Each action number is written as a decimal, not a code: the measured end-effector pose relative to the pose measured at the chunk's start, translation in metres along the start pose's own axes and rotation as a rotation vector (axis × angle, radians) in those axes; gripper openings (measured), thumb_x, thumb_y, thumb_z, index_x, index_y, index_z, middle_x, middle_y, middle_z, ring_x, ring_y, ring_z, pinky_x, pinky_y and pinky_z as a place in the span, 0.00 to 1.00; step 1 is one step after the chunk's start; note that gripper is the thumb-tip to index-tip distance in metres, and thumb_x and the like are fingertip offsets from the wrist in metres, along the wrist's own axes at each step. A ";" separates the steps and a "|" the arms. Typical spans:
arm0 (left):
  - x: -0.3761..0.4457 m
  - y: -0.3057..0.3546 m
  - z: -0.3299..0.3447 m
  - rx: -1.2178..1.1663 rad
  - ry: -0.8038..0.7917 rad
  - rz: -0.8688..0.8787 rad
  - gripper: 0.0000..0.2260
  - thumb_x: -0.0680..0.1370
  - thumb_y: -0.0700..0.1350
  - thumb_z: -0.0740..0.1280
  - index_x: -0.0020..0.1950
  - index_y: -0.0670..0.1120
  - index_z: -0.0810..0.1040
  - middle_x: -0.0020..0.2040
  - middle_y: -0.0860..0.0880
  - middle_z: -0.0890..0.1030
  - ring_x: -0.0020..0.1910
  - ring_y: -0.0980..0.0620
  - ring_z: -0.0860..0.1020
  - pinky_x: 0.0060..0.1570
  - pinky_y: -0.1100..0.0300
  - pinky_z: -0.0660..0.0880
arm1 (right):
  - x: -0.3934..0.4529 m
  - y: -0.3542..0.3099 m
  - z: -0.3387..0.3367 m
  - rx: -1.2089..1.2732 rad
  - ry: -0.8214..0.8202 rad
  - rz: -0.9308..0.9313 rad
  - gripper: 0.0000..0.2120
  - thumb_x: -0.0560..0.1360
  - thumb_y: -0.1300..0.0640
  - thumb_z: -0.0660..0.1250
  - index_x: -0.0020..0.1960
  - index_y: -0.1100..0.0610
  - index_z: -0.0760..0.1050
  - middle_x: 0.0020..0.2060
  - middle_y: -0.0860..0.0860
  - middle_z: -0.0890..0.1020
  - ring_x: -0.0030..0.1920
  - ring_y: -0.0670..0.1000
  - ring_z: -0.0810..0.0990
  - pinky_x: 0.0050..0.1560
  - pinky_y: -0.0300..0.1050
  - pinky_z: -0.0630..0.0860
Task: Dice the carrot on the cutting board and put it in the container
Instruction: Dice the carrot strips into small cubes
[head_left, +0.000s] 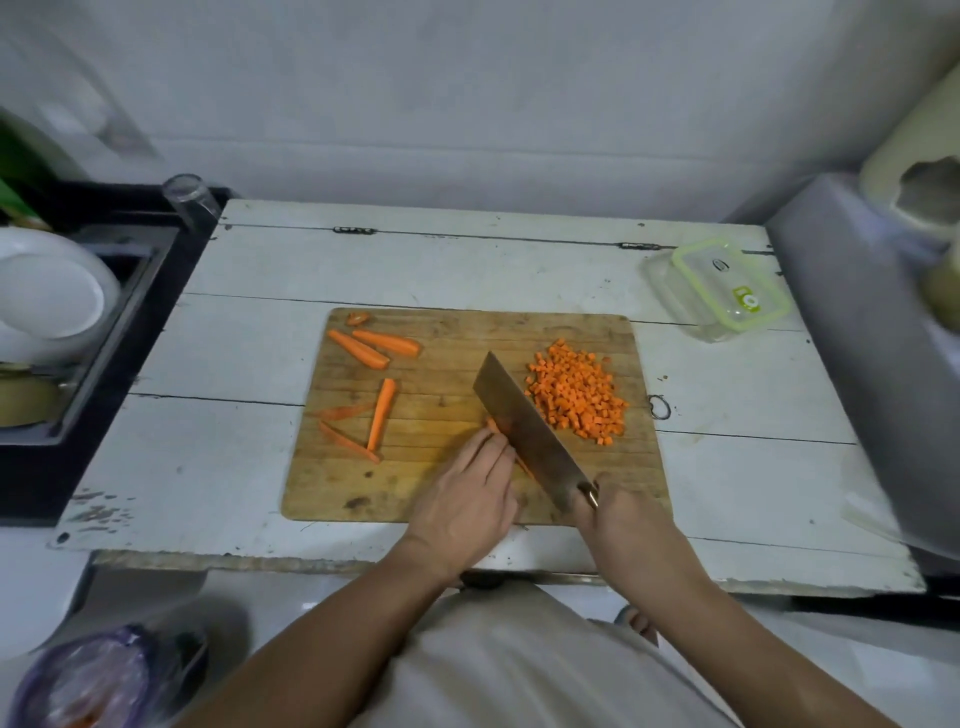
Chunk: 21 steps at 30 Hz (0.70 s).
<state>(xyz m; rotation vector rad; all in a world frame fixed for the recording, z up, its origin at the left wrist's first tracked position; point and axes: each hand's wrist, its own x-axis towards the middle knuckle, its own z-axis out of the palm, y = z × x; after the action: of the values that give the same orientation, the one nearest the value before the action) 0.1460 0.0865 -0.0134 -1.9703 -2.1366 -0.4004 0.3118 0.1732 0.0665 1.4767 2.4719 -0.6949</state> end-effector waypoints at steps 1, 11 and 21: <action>0.000 0.001 0.000 0.011 -0.004 0.000 0.21 0.79 0.48 0.58 0.63 0.37 0.81 0.62 0.42 0.82 0.68 0.47 0.69 0.76 0.54 0.58 | 0.000 0.002 -0.001 0.018 -0.007 0.017 0.15 0.84 0.45 0.56 0.48 0.56 0.70 0.44 0.57 0.83 0.48 0.61 0.82 0.39 0.47 0.67; -0.003 0.003 -0.007 -0.281 -0.118 -0.171 0.17 0.80 0.45 0.62 0.67 0.42 0.78 0.66 0.49 0.77 0.70 0.52 0.69 0.75 0.57 0.65 | -0.008 0.009 -0.008 0.114 -0.039 0.035 0.16 0.83 0.42 0.56 0.47 0.53 0.71 0.38 0.51 0.79 0.44 0.58 0.80 0.39 0.49 0.72; 0.063 -0.042 -0.024 -0.204 -0.336 0.077 0.31 0.75 0.34 0.63 0.78 0.50 0.67 0.76 0.52 0.67 0.76 0.49 0.60 0.75 0.51 0.61 | 0.009 0.038 -0.054 0.688 -0.039 0.225 0.15 0.81 0.45 0.60 0.43 0.55 0.72 0.25 0.54 0.74 0.23 0.55 0.70 0.29 0.48 0.70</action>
<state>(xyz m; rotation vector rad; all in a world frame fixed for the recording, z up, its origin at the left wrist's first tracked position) 0.0985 0.1342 0.0281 -2.3728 -2.2814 -0.3026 0.3450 0.2210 0.0989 1.8767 2.0723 -1.6066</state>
